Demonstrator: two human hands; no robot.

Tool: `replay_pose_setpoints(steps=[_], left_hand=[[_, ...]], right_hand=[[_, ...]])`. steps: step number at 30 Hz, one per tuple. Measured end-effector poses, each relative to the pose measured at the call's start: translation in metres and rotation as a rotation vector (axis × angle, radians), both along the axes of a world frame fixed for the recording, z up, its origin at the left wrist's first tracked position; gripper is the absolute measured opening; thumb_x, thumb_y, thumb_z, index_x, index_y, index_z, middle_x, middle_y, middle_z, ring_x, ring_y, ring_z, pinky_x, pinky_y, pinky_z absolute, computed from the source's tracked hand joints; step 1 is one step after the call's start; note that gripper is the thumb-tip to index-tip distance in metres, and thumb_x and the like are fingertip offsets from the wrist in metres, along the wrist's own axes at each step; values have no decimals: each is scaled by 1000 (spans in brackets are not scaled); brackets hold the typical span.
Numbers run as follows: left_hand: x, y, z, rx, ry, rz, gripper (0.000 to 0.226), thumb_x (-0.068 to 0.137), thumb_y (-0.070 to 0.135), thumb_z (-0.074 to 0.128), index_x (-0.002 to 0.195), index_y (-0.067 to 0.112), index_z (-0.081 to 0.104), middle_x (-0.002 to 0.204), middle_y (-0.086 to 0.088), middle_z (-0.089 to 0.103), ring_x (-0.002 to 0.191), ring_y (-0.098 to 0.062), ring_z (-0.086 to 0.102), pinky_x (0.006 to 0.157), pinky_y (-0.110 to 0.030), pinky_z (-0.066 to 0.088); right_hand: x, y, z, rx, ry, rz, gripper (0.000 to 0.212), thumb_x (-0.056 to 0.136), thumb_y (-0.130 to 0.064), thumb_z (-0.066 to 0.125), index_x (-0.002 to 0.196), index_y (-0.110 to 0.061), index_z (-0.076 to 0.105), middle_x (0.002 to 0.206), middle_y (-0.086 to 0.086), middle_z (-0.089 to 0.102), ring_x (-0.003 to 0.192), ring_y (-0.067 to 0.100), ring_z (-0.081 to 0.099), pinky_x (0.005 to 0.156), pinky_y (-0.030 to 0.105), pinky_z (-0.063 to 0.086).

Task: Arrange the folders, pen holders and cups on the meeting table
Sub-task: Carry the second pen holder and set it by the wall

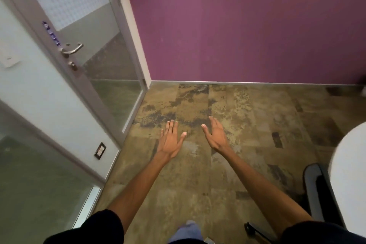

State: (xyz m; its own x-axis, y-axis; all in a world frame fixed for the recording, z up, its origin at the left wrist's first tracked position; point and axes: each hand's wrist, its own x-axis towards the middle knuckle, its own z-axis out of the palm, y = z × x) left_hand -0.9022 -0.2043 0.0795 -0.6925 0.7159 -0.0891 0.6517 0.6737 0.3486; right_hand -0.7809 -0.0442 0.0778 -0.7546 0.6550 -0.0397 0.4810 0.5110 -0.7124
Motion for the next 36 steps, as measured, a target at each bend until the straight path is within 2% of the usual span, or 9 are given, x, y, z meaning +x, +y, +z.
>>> replay_pose_setpoints(steps=[3,10,19,28,36], left_hand=[[-28,52,1,15,-19,-55,70,102,54,21,157,13,5,164,-8,-5,152,-22,-6,125,-45,2],[-97,182,-1,44,-24,-216,69,102,54,18,157,13,8,164,-8,-2,153,-21,-5,125,-46,2],[-181,365,11,52,-6,-403,74,101,57,17,156,9,5,164,-12,-3,152,-23,-6,124,-47,1],[-164,526,-11,-27,-25,-636,73,101,56,17,156,10,1,165,-9,0,153,-21,-6,124,-48,4],[-125,706,-13,-37,16,-798,74,100,57,15,156,11,-1,164,-7,-4,152,-20,-8,124,-48,1]], right_hand=[[-10,44,1,-4,-8,-71,65,103,-46,38,156,-14,20,163,8,19,152,21,16,124,36,15],[-42,164,-5,-4,-42,-234,65,103,-45,38,156,-12,21,163,9,20,152,23,15,124,37,14],[-94,300,8,57,31,-460,63,104,-43,37,156,-11,21,163,8,19,152,21,16,124,38,17],[-59,407,-12,12,-24,-712,68,103,-44,39,157,-13,12,164,7,17,152,23,16,124,40,18],[-20,560,-9,25,-26,-853,68,102,-45,39,156,-10,17,163,9,20,151,23,16,124,38,16]])
